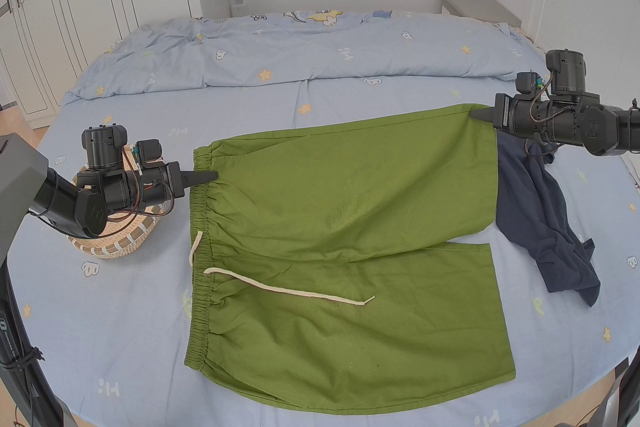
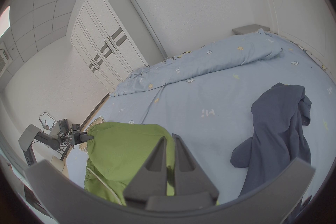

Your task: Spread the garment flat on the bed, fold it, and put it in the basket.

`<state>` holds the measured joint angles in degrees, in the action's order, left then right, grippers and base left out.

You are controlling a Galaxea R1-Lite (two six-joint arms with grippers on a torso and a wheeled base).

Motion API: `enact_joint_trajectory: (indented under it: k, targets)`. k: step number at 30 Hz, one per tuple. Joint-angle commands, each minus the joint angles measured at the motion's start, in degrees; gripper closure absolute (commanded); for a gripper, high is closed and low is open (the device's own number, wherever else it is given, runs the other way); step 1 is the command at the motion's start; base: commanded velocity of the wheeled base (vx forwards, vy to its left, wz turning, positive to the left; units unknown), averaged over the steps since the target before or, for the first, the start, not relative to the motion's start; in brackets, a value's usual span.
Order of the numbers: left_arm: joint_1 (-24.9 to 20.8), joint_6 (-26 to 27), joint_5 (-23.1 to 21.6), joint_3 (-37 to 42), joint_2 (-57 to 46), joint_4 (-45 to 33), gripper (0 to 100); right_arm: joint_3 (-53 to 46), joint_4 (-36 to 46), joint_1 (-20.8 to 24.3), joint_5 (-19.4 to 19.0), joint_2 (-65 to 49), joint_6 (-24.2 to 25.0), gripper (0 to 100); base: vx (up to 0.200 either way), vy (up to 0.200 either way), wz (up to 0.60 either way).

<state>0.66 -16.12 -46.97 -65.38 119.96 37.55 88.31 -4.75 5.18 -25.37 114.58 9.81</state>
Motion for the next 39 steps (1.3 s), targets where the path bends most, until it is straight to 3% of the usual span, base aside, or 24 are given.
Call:
enact_joint_trajectory:
  k: [1, 4, 21, 31, 32, 39]
  targets:
    - [0.13, -0.23, 0.04, -0.1, 1.16, 0.25, 100, 1.34, -0.08, 0.18, 0.14, 2.49, 0.03, 100, 0.0, 0.0, 0.0]
    - [0.13, -1.9, 0.56, -0.28, 3.79, 5.26, 100, 3.54, -0.17, 0.36, 1.2, 6.18, 0.03, 100, 0.0, 0.0, 0.0]
    - [-0.13, -1.99, 1.53, -6.43, 10.21, 4.99, 100, 15.49, 0.71, 0.44, 6.47, 17.61, 1.17, 100, 0.0, 0.0, 0.0]
    - [0.22, -2.52, 2.85, -8.71, 12.23, 4.11, 100, 26.28, 9.41, 1.59, 8.76, 23.15, 1.61, 100, 0.0, 0.0, 0.0]
    - [0.22, -2.6, 2.85, -8.8, 12.23, 4.11, 0, 26.28, 9.68, 1.59, 8.76, 23.23, 1.61, 0, 0.0, 0.0, 0.0]
    - [1.54, -3.4, 2.85, -11.35, 13.81, 3.15, 0, 26.28, 11.52, 2.38, 9.11, 24.99, 2.75, 0, 0.0, 0.0, 0.0]
